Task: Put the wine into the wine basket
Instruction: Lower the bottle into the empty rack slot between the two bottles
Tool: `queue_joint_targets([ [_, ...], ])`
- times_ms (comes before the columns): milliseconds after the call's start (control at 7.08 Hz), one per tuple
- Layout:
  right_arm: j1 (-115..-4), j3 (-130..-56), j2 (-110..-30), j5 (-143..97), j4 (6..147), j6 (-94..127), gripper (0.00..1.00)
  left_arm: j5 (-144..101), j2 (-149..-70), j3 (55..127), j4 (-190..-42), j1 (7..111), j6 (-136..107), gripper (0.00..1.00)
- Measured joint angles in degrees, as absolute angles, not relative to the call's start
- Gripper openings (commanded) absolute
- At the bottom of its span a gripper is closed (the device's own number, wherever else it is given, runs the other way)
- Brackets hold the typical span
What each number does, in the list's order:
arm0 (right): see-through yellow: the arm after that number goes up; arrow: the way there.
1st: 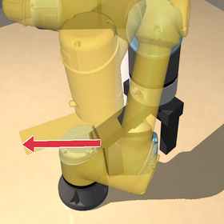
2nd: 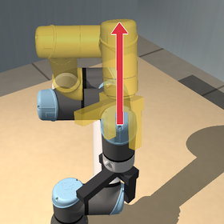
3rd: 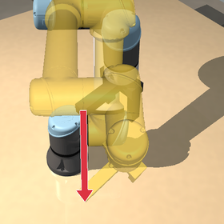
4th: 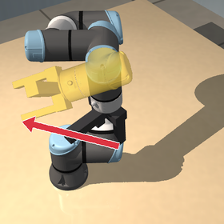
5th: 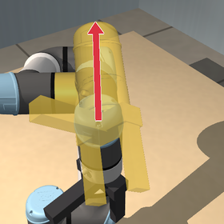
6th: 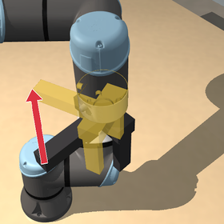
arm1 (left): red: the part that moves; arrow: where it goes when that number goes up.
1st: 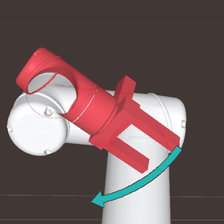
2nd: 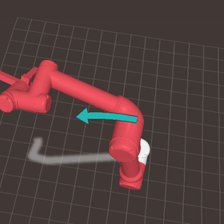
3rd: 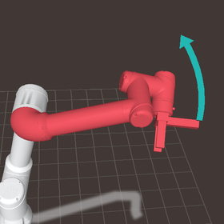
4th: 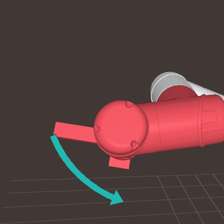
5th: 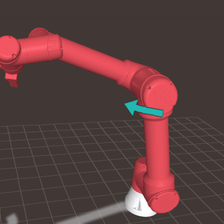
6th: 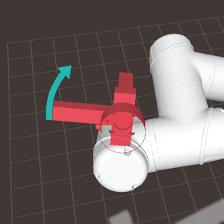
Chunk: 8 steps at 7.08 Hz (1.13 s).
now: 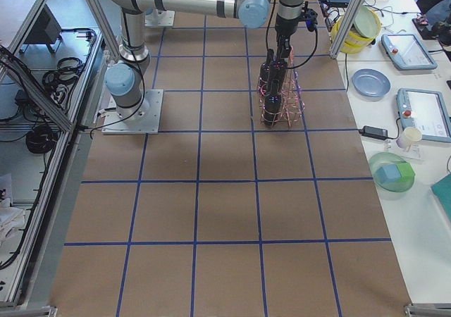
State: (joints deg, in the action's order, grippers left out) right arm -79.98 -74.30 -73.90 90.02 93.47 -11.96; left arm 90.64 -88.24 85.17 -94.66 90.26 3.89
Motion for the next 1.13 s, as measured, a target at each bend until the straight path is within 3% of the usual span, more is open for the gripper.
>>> queue_joint_targets([
  [1130,-80.0,-81.7,-72.4,89.9,100.4,-12.3,0.04,90.5,-88.2,85.3,-94.7,90.3,3.8,1.00],
])
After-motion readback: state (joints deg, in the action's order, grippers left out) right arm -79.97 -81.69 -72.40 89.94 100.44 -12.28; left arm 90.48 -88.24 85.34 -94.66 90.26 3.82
